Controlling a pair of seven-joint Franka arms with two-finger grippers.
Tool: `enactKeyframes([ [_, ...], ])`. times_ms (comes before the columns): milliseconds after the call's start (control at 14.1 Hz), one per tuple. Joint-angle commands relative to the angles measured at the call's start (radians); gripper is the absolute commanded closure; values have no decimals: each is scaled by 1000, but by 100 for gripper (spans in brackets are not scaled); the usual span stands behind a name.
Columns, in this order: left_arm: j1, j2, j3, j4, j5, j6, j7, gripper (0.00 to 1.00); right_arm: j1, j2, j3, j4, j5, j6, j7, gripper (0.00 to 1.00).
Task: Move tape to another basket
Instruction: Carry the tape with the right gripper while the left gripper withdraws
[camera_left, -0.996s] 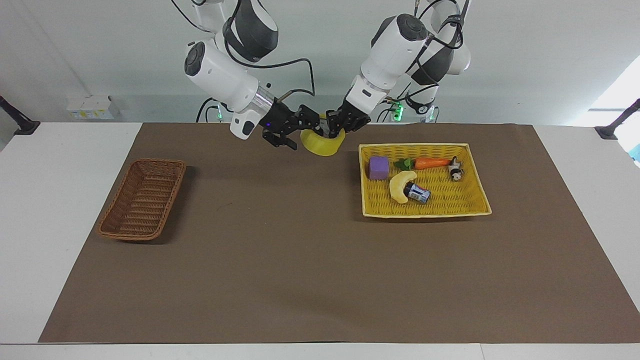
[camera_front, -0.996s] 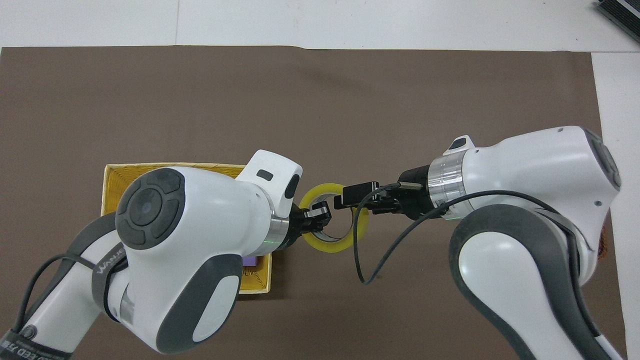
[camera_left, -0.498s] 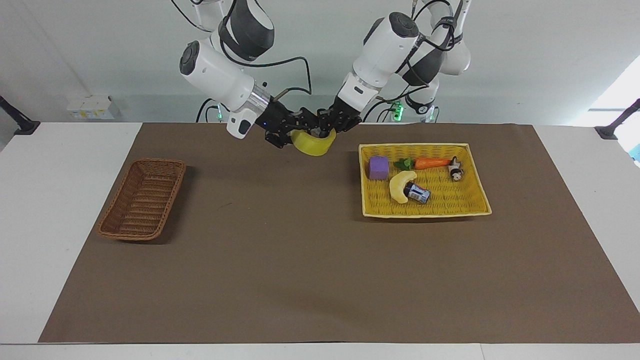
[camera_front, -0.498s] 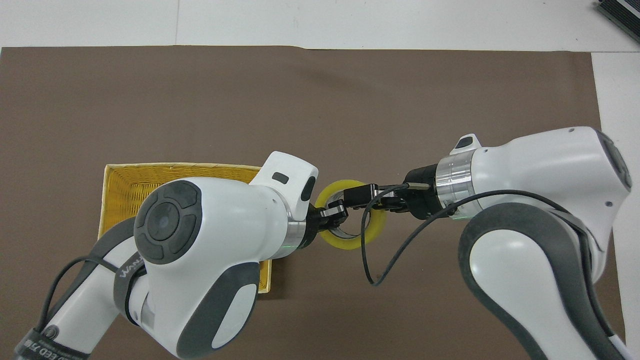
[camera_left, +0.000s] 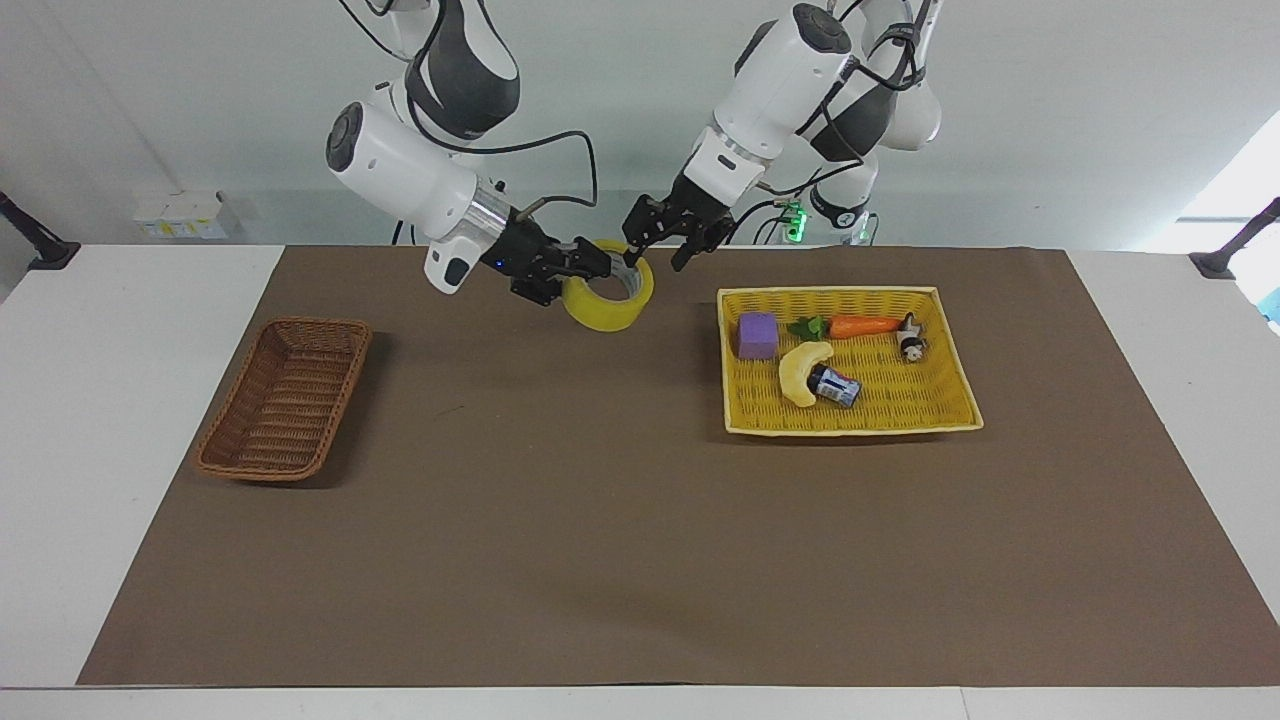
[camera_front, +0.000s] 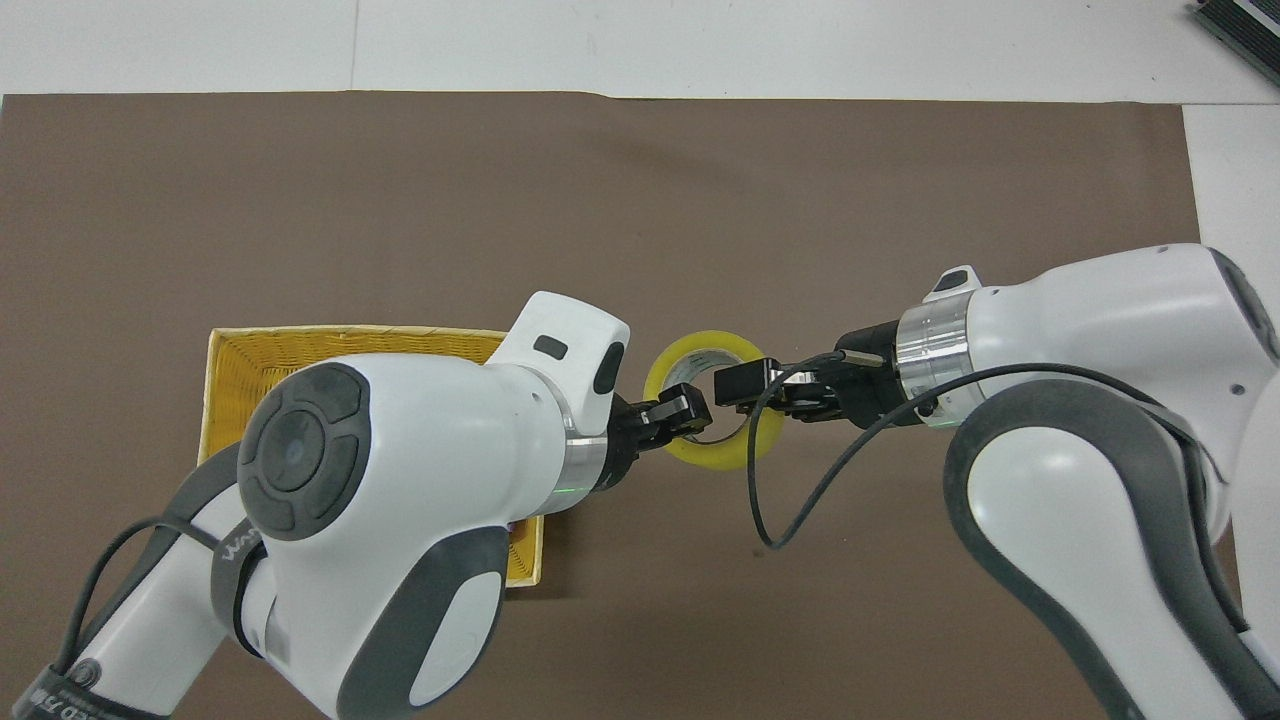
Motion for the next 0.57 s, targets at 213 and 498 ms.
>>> enactKeyframes([
  [213,157,-59,15,8,-11,-175,48,0,-203,6,5,28,-2,-124,-84,100],
  [498,292,-70,16,10,6,-245,172,0,-364,20,3,54,-101,-185,-179,100],
])
